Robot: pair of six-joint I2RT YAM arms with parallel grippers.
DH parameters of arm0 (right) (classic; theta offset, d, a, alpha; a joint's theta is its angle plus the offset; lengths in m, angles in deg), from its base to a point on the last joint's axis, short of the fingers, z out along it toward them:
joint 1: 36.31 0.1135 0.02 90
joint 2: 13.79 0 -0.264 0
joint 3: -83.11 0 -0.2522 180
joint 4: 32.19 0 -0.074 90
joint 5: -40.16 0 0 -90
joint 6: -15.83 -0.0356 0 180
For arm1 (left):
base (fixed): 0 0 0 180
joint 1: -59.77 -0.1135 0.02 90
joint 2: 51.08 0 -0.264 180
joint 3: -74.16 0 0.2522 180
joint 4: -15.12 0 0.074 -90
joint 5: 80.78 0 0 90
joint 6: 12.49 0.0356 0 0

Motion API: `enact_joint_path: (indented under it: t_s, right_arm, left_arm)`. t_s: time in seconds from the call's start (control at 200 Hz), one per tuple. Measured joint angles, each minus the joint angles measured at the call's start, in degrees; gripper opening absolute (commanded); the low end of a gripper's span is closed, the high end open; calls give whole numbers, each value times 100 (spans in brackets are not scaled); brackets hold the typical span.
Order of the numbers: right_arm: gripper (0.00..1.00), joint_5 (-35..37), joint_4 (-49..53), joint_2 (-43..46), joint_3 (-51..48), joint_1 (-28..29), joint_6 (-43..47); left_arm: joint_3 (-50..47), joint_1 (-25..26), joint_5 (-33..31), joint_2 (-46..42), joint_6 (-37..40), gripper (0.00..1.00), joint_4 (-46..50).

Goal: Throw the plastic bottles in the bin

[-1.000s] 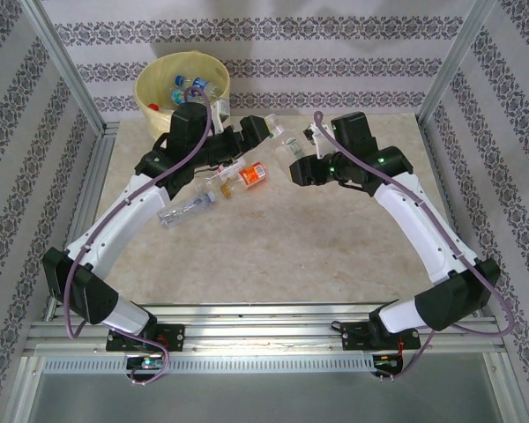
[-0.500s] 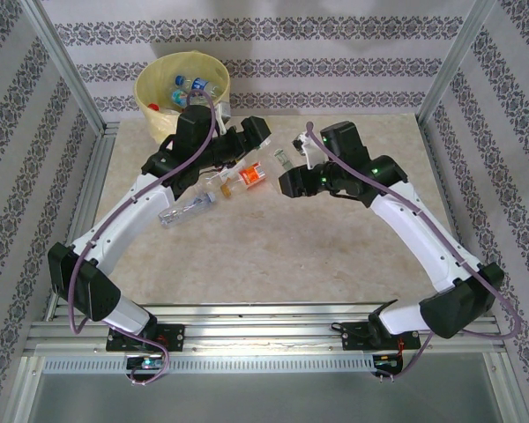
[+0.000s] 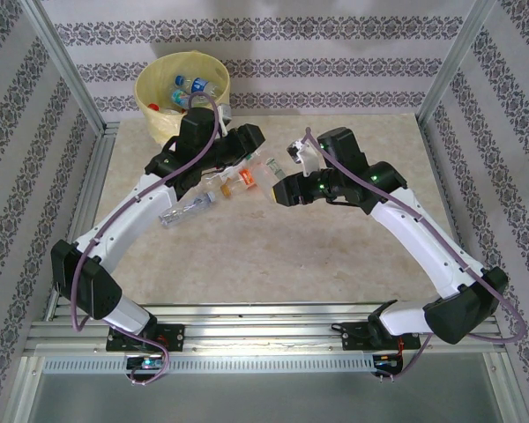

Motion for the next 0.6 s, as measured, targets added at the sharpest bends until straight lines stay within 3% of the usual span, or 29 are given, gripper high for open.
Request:
enact_joint_path:
  t_s: [0.195,0.315,0.6]
  right_arm:
    - [31,-57,-42,0,-48,0,-46]
    - [45,-105,-109,0,-103,0,-55]
    - [76,-243,-306,-2,-188,-15,-197]
  left_arm:
    - [85,28,-15,37,103,14,55]
    - [116,28,-33,37,177,0,142]
    - [280,31,-63,24,531,0,330]
